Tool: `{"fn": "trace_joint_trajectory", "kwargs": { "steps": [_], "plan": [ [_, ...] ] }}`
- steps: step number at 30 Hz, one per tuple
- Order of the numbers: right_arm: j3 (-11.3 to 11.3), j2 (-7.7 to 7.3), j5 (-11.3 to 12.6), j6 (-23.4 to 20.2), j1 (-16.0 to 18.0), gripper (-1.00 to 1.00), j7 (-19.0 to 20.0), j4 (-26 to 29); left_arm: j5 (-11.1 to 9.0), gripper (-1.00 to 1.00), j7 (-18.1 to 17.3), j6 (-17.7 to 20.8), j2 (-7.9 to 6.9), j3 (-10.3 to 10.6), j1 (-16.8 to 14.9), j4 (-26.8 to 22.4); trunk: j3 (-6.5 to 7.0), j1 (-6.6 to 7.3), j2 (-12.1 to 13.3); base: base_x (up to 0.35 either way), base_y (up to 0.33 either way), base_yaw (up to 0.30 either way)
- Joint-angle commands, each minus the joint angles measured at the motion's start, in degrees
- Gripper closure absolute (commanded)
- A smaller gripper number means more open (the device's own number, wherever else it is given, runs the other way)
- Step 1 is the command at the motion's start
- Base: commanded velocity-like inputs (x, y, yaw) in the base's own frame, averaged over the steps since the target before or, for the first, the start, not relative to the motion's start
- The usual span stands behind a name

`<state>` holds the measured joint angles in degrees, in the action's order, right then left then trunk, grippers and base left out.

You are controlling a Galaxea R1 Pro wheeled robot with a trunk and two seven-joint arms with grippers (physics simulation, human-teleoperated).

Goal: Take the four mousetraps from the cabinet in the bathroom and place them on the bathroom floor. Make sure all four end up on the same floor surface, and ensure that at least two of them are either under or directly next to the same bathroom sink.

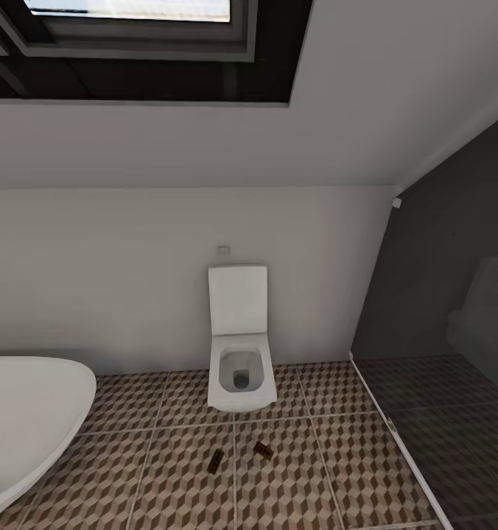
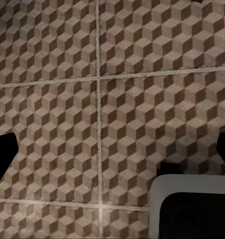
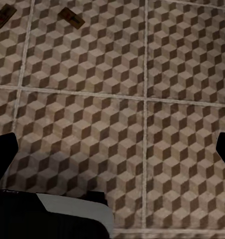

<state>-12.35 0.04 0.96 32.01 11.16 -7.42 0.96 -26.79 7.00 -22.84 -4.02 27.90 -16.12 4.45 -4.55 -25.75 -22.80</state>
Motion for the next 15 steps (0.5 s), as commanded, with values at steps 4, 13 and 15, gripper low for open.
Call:
{"fn": "trace_joint_trajectory", "kwargs": {
  "steps": [4, 13, 15],
  "plan": [
    [-0.5, 0.05, 1.6, -4.3, -0.1, -1.00, -0.2, 0.1, -0.6, -1.00, 0.0, 2.9, 0.47, 0.5, 0.1, 0.1, -0.12, -0.03, -0.1, 0.000, 0.000, 0.000],
    [-0.5, 0.31, 1.9, -5.1, -0.1, -1.00, -0.3, 0.2, -0.7, -1.00, 0.0, 3.5, 0.83, 0.5, 0.1, 0.0, -0.12, -0.03, -0.1, 0.000, 0.000, 0.000],
    [-0.5, 0.36, 1.9, -5.2, -0.1, -1.00, -0.3, 0.2, -0.7, -1.00, 0.0, 3.6, 0.84, 0.5, 0.1, 0.0, -0.12, -0.03, -0.1, 0.000, 0.000, 0.000]
  ]
}}
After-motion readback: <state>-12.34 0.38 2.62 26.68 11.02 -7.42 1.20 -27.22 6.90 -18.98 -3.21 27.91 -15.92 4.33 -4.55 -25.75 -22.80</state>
